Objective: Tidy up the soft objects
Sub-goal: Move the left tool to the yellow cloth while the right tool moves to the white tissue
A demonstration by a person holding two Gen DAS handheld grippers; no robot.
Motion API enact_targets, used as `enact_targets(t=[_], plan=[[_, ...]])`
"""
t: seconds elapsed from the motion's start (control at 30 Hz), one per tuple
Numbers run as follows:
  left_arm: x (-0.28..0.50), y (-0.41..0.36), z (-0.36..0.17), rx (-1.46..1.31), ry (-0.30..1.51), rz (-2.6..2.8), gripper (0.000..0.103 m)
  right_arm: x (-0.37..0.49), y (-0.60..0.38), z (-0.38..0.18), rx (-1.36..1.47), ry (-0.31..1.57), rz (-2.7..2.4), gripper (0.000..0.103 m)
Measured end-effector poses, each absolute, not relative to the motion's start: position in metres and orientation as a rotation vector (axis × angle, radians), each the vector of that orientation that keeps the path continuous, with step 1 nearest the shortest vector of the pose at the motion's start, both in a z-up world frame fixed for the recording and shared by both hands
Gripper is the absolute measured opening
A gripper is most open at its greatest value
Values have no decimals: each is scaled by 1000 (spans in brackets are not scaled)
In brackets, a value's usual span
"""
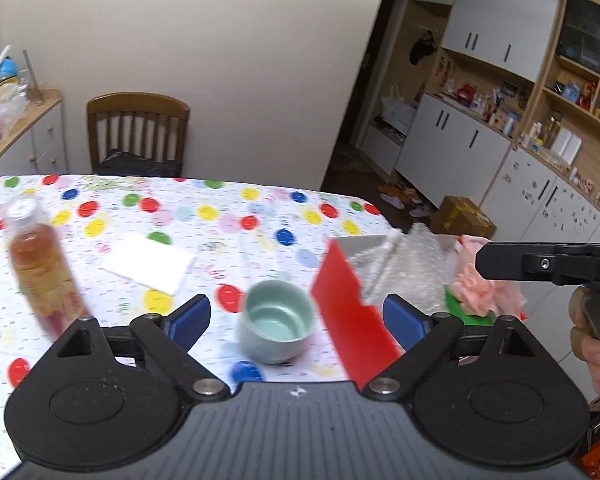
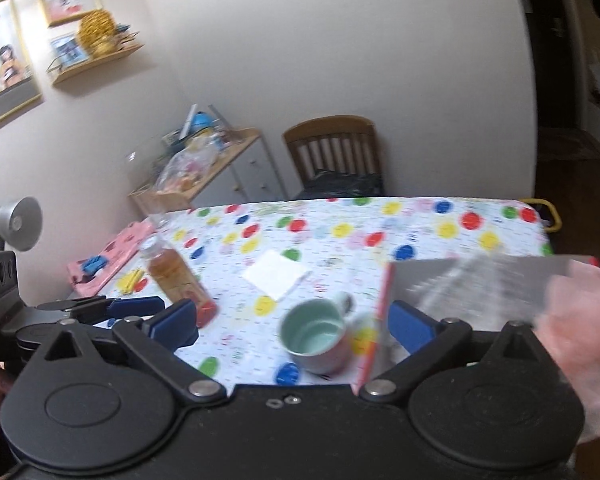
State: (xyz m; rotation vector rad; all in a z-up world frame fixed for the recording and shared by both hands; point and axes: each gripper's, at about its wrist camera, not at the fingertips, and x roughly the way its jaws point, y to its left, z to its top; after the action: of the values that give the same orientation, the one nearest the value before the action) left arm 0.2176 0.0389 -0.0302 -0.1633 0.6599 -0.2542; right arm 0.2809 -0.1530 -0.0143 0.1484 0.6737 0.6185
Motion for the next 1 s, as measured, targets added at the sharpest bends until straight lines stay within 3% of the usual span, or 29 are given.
enact_targets(t=[0.07, 0.63, 1.0], plan=[[214, 61, -30, -175, 658, -246, 103, 284, -133, -14, 137, 677, 638, 102], [206, 266, -52, -191, 612, 48, 103, 348, 20, -52, -27, 780, 634, 102], [238, 403, -96, -211, 647, 306, 103, 416, 91, -98, -152, 884, 562, 102]])
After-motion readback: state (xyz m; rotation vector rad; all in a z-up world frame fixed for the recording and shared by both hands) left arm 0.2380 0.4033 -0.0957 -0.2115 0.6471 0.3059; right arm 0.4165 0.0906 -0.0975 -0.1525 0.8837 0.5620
